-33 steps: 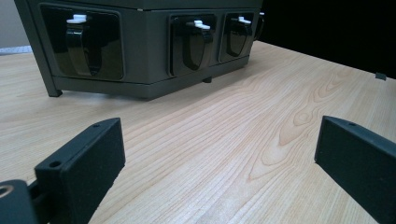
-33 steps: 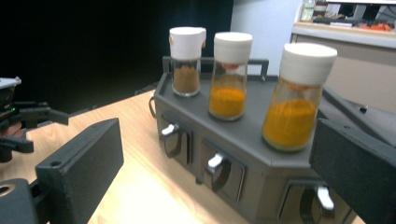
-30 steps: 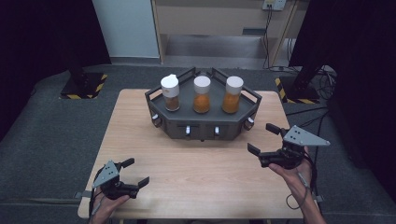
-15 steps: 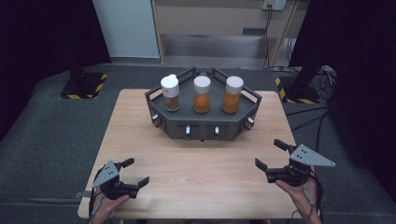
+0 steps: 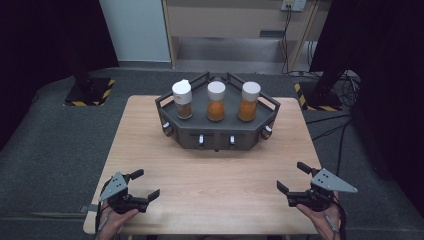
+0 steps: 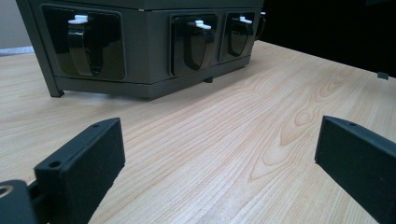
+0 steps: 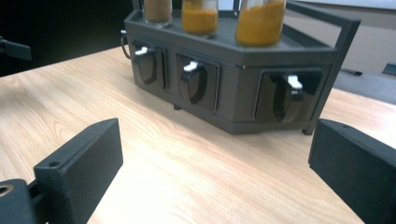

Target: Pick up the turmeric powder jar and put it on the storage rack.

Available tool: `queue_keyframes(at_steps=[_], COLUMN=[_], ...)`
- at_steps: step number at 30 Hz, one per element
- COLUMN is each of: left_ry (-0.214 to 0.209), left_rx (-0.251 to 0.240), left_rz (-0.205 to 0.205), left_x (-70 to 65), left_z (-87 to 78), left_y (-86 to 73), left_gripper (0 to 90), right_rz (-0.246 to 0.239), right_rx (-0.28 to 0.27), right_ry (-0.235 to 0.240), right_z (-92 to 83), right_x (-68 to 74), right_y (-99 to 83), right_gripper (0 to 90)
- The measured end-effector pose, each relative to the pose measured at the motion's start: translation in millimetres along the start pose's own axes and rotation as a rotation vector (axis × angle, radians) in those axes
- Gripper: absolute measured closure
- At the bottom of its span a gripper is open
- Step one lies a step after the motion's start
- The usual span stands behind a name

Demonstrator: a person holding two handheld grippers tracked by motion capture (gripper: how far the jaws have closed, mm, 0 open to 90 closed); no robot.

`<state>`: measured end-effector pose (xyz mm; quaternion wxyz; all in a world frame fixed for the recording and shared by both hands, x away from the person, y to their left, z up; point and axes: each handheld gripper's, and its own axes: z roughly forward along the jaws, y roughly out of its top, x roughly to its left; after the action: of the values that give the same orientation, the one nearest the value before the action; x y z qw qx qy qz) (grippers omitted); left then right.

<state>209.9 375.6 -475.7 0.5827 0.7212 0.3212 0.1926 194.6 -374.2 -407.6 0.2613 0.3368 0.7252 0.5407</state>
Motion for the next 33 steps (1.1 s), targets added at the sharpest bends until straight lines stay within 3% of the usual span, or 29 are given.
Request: queue_keyframes(at_steps=[11,18,33], left_ry=[-0.001,-0.006,-0.011], left_rx=[0.002,-0.001,-0.002], left_rz=[0.002,0.005,0.006], left_x=[-0.2,0.4,0.9], left_z=[0.3,0.4,1.1], left_y=[0.2,0.0,-0.2], left_gripper=[0.4,0.5,0.5], right_rz=[0.049,0.029,0.046], right_rx=[0.025,0.024,0.030], right_ry=[-0.009,-0.014,-0.003], right_z=[-3.5,-2.9,-2.6], right_x=[-3.2,-1.8,-5.5], right_y=[-19.7,-22.6,-25.2], right_gripper=[3.3,3.3,3.7])
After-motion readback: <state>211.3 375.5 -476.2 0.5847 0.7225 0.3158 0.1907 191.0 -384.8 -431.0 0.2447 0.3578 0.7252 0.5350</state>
